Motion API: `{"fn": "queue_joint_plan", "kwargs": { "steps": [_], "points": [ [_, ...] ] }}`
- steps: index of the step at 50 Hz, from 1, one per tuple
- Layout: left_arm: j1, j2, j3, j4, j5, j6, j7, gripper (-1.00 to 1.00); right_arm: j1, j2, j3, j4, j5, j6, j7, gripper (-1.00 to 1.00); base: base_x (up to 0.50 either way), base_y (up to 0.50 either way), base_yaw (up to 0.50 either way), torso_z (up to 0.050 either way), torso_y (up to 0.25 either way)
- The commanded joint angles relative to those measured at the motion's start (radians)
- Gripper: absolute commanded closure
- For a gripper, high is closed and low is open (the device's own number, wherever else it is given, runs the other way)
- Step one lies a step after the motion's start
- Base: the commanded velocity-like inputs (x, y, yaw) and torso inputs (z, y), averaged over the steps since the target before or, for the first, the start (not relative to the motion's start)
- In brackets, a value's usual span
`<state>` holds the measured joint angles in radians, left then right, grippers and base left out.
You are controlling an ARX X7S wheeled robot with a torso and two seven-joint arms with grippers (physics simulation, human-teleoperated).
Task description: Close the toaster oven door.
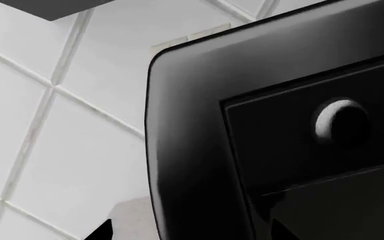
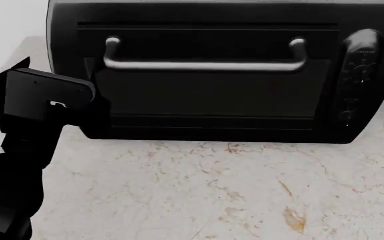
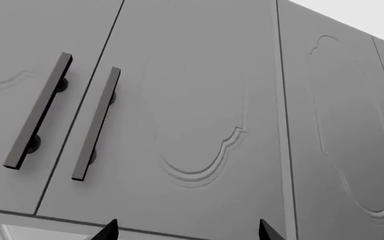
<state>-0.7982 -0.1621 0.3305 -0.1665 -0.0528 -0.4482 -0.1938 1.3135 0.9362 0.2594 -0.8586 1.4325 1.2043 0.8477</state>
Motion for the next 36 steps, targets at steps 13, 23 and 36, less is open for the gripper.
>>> {"fn": "queue_joint_plan", "kwargs": {
  "steps": [13,23,36],
  "points": [
    [-0.078,0.064,0.020,-0.230,0.099,0.151,-0.165,-1.00,-0.039,0.020,0.033,-0.002,-0.005,-0.022,-0.016,-1.00,0.01,0.00,0.00,0.000,0.000],
    [-0.136,0.087,0.045,-0.364,0.115,0.218,-0.206,-1.00,-0.053,0.028,0.046,-0.005,-0.002,-0.028,-0.016,-1.00,0.03,0.00,-0.01,0.002,0.000],
    [-0.146,0.081,0.062,-0.380,0.112,0.233,-0.222,-1.00,-0.060,0.029,0.041,-0.004,-0.008,-0.035,-0.016,-1.00,0.03,0.00,-0.01,0.002,0.000]
  ]
}}
